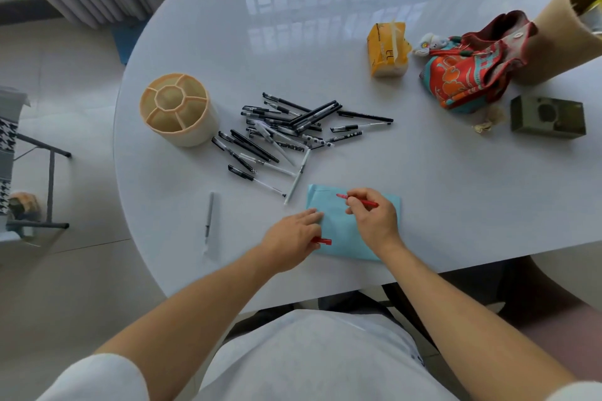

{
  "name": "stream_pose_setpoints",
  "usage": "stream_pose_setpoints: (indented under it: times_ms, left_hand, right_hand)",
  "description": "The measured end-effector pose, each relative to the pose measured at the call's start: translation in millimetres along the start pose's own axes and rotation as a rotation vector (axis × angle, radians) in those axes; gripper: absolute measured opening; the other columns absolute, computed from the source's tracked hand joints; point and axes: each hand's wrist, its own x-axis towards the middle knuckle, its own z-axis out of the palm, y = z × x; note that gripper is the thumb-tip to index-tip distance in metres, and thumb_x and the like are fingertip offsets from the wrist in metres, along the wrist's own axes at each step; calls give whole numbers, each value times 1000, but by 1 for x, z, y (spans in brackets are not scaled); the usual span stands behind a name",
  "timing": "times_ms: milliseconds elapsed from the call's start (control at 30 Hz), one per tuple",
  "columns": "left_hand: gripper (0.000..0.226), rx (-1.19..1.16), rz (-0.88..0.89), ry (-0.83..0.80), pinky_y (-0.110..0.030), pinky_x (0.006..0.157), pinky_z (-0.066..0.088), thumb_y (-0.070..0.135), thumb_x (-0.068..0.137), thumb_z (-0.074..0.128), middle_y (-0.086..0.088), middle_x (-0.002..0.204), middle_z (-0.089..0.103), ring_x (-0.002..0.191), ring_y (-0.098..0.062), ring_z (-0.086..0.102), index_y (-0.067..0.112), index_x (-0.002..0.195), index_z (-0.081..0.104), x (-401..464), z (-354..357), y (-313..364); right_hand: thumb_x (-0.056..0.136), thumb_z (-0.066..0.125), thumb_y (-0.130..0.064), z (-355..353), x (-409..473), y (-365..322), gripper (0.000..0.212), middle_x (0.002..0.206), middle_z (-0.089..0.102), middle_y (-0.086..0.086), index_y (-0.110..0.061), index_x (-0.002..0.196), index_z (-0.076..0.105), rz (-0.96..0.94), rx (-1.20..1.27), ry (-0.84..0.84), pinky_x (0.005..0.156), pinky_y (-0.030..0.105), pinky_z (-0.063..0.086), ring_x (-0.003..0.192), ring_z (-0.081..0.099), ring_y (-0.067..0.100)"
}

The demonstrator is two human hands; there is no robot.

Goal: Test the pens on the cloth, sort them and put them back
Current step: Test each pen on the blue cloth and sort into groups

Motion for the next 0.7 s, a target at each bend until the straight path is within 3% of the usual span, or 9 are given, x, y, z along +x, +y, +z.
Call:
stream_pose_setpoints:
  times_ms: [133, 300, 433, 567, 700]
  left_hand:
    - [25, 40, -28, -21, -40, 116, 33, 33, 97, 59, -4, 158, 38, 149, -23, 30, 15, 112, 67, -5, 8, -3]
    - [24, 6, -73, -11, -39, 117, 32, 35, 97, 59, -2, 159, 37, 149, -19, 29, 18, 112, 68, -4, 7, 1]
    - [23, -29, -107, 11, -38, 117, 32, 37, 97, 57, 2, 158, 39, 148, -15, 30, 19, 108, 68, -3, 5, 2]
    - [24, -63, -121, 18, -37, 115, 35, 37, 97, 57, 4, 155, 44, 147, -14, 33, 19, 107, 68, -2, 2, 4]
    - [21, -193, -134, 75, -34, 107, 42, 33, 97, 59, 2, 136, 59, 137, -15, 45, 15, 103, 68, -1, -3, 8]
  right_hand:
    - [90, 66, -24, 7, 1, 2, 17, 92, 76, -25, -40, 87, 72, -141, -154, -50, 80, 24, 58, 86, 72, 3]
    - [92, 65, -20, 8, 10, 3, 13, 97, 78, -13, -26, 95, 76, -176, -318, -82, 85, 36, 59, 91, 72, 7]
    - [91, 65, -18, 2, 17, 2, 10, 92, 79, -10, -22, 92, 74, -148, -277, 66, 82, 37, 60, 87, 72, 8]
    - [92, 65, -19, -3, 20, 1, 11, 92, 78, -12, -27, 91, 73, -93, -227, 27, 79, 34, 61, 86, 73, 6]
    - [89, 64, -11, -7, 12, -7, 16, 80, 77, -12, -25, 85, 71, -15, -16, 16, 62, 22, 57, 70, 72, 7]
